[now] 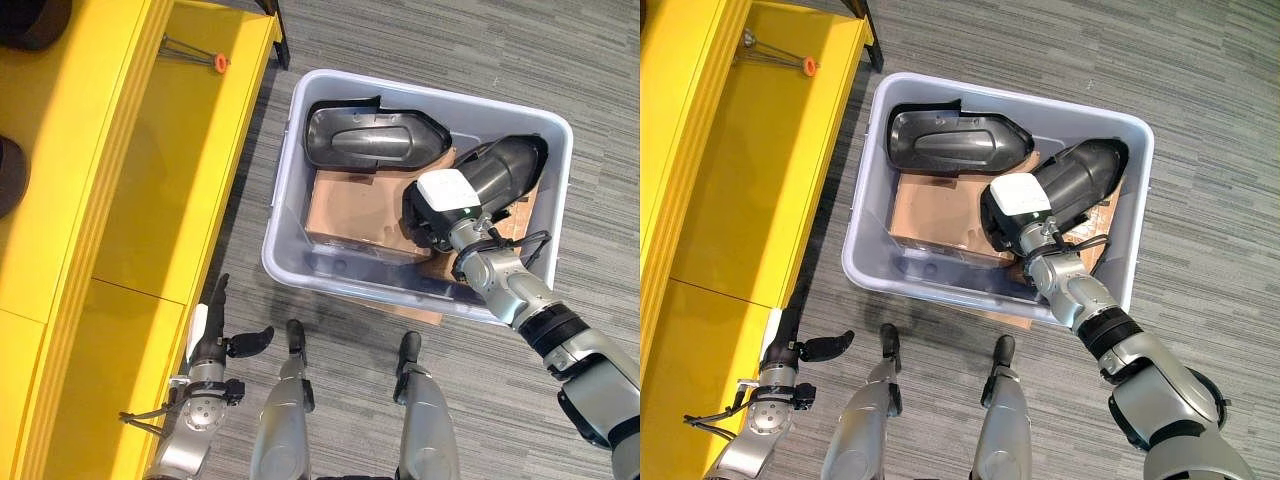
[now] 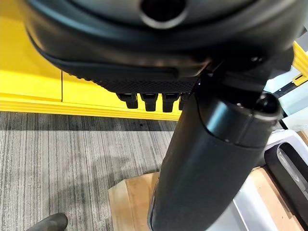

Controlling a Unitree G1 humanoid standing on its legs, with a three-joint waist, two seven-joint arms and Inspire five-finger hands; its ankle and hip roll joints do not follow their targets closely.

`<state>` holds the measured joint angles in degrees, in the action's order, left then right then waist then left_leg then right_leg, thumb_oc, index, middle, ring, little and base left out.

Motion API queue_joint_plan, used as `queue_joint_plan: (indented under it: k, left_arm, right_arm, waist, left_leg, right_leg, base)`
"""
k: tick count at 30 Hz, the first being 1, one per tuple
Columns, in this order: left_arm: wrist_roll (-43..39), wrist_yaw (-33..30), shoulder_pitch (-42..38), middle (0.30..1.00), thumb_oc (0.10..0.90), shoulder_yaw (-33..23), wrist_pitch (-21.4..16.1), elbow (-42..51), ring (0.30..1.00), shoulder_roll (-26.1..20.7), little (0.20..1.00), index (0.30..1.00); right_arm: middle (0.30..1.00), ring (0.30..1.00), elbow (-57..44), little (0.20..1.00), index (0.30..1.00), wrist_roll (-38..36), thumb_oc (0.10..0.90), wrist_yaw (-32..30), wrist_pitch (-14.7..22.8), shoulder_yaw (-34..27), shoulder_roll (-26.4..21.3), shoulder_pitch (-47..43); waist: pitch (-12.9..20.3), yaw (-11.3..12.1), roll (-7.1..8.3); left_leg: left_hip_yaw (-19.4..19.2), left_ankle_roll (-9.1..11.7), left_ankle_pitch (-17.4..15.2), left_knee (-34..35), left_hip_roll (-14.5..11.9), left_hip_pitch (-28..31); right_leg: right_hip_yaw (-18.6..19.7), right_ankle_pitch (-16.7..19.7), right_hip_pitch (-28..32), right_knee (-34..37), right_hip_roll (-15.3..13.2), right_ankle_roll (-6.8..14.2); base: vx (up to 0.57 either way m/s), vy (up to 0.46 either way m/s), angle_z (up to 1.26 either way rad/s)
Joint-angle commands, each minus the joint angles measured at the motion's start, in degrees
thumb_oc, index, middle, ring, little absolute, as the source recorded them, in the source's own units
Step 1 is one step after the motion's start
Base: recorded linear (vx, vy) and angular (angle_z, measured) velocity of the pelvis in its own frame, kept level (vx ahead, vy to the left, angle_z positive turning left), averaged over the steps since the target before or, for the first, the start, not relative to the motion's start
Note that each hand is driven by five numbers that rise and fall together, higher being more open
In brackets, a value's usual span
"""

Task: Move parts from the plastic box to the shelf.

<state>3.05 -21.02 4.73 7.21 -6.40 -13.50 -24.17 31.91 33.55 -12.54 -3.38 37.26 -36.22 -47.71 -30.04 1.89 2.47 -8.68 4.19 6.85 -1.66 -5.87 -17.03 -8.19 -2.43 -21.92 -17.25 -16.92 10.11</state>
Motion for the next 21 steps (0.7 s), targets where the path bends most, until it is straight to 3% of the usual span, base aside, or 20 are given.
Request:
queue_joint_plan:
  k: [1,3,4,5,6,21]
  left_arm:
    - [0.38,-3.14,0.92,1.0,0.9,-0.52,-4.05,4.86,1.0,-3.33,1.0,1.0]
    - [0.11,-3.19,0.79,1.0,0.9,-0.36,-4.22,4.89,1.0,-3.4,1.0,1.0]
    - [0.06,-3.26,0.81,1.0,0.9,-0.22,-4.22,4.75,1.0,-3.44,1.0,1.0]
    - [0.05,-3.28,0.78,1.0,0.9,-0.19,-4.23,4.72,1.0,-3.44,1.0,1.0]
    - [-0.06,-3.24,0.76,1.0,0.9,-0.01,-4.21,4.53,1.0,-3.49,1.0,1.0]
    - [-0.16,-2.94,0.44,1.0,0.9,0.44,-3.7,3.83,1.0,-3.59,1.0,1.0]
  right_arm:
    - [0.3,0.3,1.63,0.3,0.3,-1.45,0.4,-5.97,-0.46,-2.89,-1.9,-7.72]
    - [0.3,0.3,3.86,0.3,0.3,-2.4,0.4,-6.52,-0.84,-3.13,-2.19,-8.35]
    - [0.602,0.602,4.81,0.602,0.602,-2.99,0.616,-6.91,-1.08,-3.25,-2.34,-8.48]
    - [0.627,0.627,4.91,0.627,0.627,-3.05,0.633,-6.98,-1.05,-3.2,-2.34,-8.52]
    - [1.0,1.0,5.72,1.0,1.0,-3.82,0.9,-7.28,-1.21,-3.61,-2.24,-8.83]
    - [1.0,1.0,6.22,1.0,1.0,-6.98,0.9,-9.22,-1.76,-6.05,-2.81,-8.74]
  waist:
    - [0.25,0.83,0.37]
    - [0.25,0.9,0.19]
    - [0.25,0.88,0.14]
    - [0.25,0.9,0.13]
    - [0.25,0.88,0.06]
    - [0.25,0.53,0.1]
  left_leg:
    - [1.67,-1.34,-3.59,1.09,-1.61,3.52]
    - [1.64,-1.33,-3.58,1.06,-1.65,3.38]
    - [1.65,-1.33,-3.56,1.11,-1.63,3.41]
    - [1.65,-1.33,-3.55,1.12,-1.63,3.42]
    - [1.64,-1.31,-3.49,1.18,-1.61,3.31]
    - [1.44,-1.33,-3.73,1.06,-1.58,3.39]
  right_leg:
    - [-2.21,5.27,-4.62,-0.55,1.17,-1.4]
    - [-2.14,5.23,-4.82,-0.63,1.18,-1.38]
    - [-2.14,5.25,-4.84,-0.64,1.2,-1.36]
    - [-2.14,5.25,-4.85,-0.64,1.2,-1.36]
    - [-2.04,5.3,-4.93,-0.54,1.27,-1.34]
    - [-1.73,5.33,-5.26,-0.8,1.45,-1.29]
  base:
    - [0.0,0.0,0.0]
    - [0.0,0.0,0.0]
    - [0.0,0.0,0.0]
    - [0.0,0.0,0.0]
    - [0.0,0.0,0.0]
    - [0.0,0.0,0.0]
